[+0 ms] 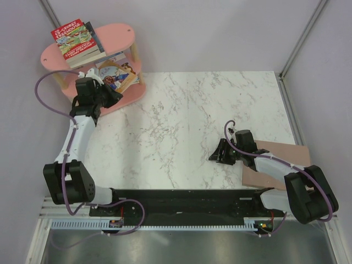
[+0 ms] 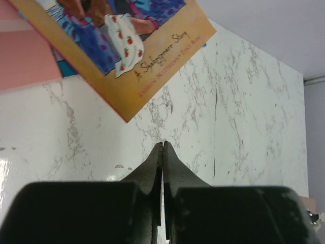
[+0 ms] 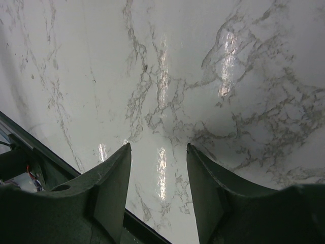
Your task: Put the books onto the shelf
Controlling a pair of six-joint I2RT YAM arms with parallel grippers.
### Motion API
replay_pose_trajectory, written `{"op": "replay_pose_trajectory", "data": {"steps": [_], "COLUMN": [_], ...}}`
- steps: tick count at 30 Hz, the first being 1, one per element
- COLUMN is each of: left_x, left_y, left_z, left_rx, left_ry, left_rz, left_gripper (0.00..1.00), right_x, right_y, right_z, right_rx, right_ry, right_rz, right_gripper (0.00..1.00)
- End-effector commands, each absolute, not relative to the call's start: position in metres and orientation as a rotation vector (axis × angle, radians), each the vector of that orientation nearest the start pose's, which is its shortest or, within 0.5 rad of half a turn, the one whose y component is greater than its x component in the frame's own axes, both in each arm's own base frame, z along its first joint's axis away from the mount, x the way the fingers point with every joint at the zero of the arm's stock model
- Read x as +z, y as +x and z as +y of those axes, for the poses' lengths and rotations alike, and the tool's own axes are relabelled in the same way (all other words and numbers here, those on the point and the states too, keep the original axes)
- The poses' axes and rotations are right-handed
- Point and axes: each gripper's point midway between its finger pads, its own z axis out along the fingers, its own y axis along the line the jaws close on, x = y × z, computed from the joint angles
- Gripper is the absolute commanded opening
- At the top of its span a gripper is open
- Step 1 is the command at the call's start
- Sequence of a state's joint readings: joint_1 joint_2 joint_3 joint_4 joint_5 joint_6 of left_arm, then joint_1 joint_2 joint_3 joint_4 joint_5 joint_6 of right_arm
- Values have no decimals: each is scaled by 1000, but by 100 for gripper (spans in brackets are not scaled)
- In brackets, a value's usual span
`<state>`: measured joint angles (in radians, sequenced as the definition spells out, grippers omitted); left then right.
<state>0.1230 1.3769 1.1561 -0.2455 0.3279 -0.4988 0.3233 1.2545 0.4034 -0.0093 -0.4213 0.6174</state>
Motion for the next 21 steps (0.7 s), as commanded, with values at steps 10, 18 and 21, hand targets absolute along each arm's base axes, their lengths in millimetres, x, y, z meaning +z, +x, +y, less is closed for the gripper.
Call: {"op": "replay_pose_trajectory", "data": {"steps": [10,18,21], "left_x": [256,243,230], "left_y": [469,459,461], "left_z": [-25,-40,-36], "left_rx": [-343,-282,-253], "left_ry": [-281,-202,-215], "left_rz": [2063,2097,2133], "left_gripper": [2,2,2], "right_x": [9,9,9], "right_y": [210,210,210], "right_z": [165,166,166], "right_rx": [856,859,860], "right_ry": [199,198,200], "right_rz": [2614,2614,2614], "right_gripper": [57,57,57]}}
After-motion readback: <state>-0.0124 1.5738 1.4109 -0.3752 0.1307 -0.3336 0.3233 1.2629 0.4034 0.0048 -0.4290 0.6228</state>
